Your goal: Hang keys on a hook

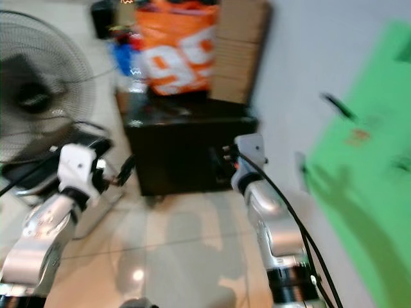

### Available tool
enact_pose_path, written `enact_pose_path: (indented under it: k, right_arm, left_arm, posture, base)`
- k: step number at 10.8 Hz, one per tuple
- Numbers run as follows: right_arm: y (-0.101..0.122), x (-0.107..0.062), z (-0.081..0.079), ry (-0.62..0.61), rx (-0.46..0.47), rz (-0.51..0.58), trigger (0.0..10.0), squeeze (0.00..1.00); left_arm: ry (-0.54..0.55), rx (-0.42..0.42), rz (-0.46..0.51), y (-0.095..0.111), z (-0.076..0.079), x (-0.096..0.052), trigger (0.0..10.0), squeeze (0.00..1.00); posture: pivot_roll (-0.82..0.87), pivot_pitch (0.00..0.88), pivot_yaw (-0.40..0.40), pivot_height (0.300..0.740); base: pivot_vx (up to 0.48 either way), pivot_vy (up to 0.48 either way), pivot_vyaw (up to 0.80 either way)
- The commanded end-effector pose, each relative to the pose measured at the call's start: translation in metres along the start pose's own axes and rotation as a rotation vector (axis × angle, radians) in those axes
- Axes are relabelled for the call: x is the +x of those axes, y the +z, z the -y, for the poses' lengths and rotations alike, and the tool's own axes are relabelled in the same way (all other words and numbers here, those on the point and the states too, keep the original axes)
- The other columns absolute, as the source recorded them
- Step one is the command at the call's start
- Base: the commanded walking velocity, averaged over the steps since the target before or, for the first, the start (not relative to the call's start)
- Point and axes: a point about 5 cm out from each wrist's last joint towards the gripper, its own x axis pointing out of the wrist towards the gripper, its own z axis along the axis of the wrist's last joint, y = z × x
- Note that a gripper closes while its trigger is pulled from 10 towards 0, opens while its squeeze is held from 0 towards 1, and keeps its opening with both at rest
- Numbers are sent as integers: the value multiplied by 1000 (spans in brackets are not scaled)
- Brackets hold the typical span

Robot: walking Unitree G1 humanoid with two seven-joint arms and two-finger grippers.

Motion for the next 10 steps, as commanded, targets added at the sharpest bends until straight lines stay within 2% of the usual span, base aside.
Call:
enact_pose_path:
  k: [1, 5, 10]
  right_arm:
    - [5, -3, 10, -45, -11, 19, 10000, 1000]
    - [3, -10, 16, -99, -30, 21, 10000, 1000]
    - [0, -9, 12, -100, -27, 13, 10000, 1000]
  left_arm:
    - [-21, -7, 2, 1, 6, 6, 10000, 0]
    - [-52, -10, -4, -2, 11, 9, 10000, 0]
    - [-34, 2, -10, -4, 6, 4, 10000, 0]
  posture:
    - [-8, 0, -27, 740]
    - [-41, 0, 0, 740]
    - [13, 0, -37, 740]
  base:
    - [379, 0, 0]
    - [395, 0, 0]
    - [394, 0, 0]
